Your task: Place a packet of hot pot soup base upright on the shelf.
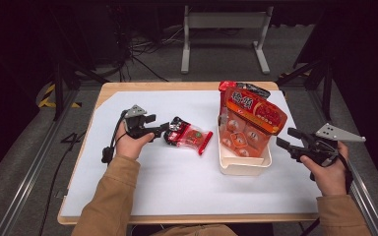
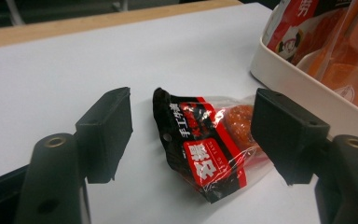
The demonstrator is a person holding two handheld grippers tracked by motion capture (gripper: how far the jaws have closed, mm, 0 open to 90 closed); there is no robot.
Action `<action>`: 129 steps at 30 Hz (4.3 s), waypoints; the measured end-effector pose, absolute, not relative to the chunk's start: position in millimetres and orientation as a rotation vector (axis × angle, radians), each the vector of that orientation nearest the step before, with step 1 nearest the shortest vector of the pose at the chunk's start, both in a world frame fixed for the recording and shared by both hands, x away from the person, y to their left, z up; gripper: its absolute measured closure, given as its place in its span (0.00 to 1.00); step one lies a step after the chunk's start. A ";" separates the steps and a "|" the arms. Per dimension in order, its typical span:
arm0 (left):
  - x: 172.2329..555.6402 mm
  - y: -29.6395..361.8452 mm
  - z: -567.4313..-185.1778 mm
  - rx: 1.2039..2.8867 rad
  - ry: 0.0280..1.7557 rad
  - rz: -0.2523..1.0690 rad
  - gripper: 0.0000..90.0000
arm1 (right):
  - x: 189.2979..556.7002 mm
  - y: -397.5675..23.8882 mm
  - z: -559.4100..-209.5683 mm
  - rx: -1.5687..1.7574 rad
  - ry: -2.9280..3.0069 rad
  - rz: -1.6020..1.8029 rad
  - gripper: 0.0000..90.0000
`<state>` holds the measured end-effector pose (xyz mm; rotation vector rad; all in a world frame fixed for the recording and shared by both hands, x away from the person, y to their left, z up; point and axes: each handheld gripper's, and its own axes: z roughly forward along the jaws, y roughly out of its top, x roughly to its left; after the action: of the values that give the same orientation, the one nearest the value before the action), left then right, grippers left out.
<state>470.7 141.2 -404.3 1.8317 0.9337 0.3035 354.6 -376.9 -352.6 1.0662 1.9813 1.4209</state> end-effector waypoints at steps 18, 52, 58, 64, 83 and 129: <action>482.0 127.0 -434.2 1.902 1.001 0.124 0.45 | 356.9 -376.7 -357.1 1.058 1.992 1.414 0.40; 487.4 116.7 -452.7 1.895 1.047 -0.066 0.79 | 357.4 -377.4 -358.7 1.066 1.998 1.424 0.41; 486.8 117.1 -451.3 1.906 1.057 -0.059 0.95 | 357.4 -377.4 -359.1 1.069 1.999 1.426 0.41; 484.0 118.5 -444.6 1.894 1.045 -0.061 0.99 | 357.4 -378.3 -359.3 1.086 2.001 1.430 0.44; 465.4 120.9 -403.7 1.852 0.931 0.001 1.00 | 354.9 -384.3 -357.4 1.104 1.992 1.426 0.55; 394.8 117.9 -301.1 2.008 0.488 0.084 1.00 | 361.1 -389.5 -359.6 1.100 2.086 1.290 0.58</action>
<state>394.8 117.9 -301.1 2.0079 0.4880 0.0835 361.1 -389.5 -359.6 1.0996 2.0861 1.2905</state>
